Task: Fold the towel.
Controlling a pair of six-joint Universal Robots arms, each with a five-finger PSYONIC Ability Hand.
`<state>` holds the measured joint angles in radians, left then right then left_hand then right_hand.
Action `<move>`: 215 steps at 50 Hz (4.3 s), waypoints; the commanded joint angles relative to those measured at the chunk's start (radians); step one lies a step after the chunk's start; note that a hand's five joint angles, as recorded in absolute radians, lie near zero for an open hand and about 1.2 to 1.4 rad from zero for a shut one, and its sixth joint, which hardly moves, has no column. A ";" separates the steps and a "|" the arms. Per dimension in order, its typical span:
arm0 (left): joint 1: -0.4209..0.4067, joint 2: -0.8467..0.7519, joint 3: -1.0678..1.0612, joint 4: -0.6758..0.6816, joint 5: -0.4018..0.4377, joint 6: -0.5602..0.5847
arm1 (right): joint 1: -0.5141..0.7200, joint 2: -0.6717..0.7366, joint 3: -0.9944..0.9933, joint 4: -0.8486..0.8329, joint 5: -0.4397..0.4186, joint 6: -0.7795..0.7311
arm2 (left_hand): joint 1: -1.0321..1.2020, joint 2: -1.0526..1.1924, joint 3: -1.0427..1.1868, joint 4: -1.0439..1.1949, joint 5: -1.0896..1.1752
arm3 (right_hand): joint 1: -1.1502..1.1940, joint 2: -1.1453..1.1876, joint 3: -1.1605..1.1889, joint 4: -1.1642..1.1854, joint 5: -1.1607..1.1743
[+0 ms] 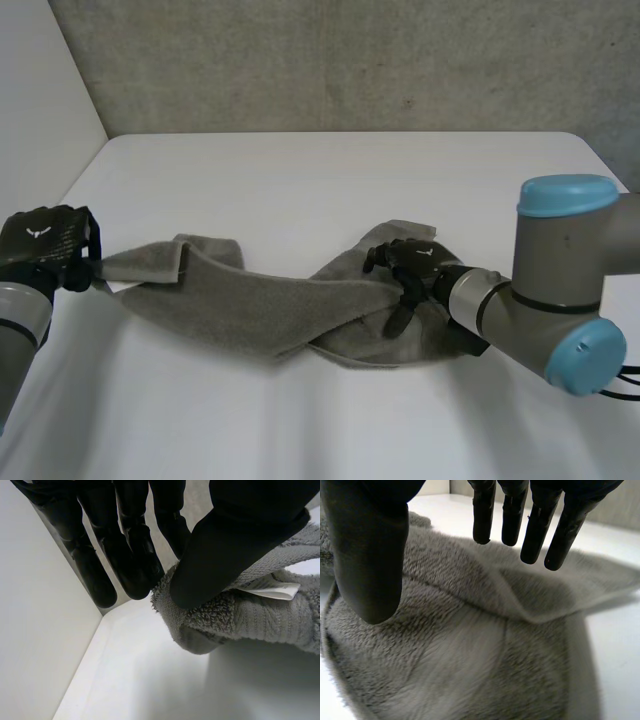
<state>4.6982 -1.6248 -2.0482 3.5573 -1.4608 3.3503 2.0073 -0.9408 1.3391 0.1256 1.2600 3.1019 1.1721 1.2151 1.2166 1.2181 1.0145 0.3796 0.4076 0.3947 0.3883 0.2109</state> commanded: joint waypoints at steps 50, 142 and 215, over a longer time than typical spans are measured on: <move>-0.248 -0.288 0.309 -0.172 0.134 -0.012 | 0.027 -0.326 0.394 -0.115 0.033 -0.605 | -0.706 -0.749 -0.751 -0.752 -0.723 | 1.017 0.989 1.002 1.008 1.011; -0.296 -0.173 0.117 0.365 -0.132 -0.087 | -0.157 -0.239 0.248 -0.106 0.105 -0.356 | 0.224 0.181 0.180 0.178 0.207 | -0.186 -0.214 -0.201 -0.195 -0.192; -0.263 -0.125 0.076 0.365 -0.122 -0.153 | -0.323 -0.135 0.233 -0.104 -0.139 -0.417 | 0.224 0.181 0.180 0.178 0.207 | 0.219 0.191 0.204 0.211 0.213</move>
<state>4.4314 -1.7503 -1.9727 3.9224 -1.5831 3.1973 1.6826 -1.0970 1.5524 0.0277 1.1177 2.8139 1.1929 1.2161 1.2166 1.2184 1.0239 0.6196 0.6015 0.6183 0.6173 0.4455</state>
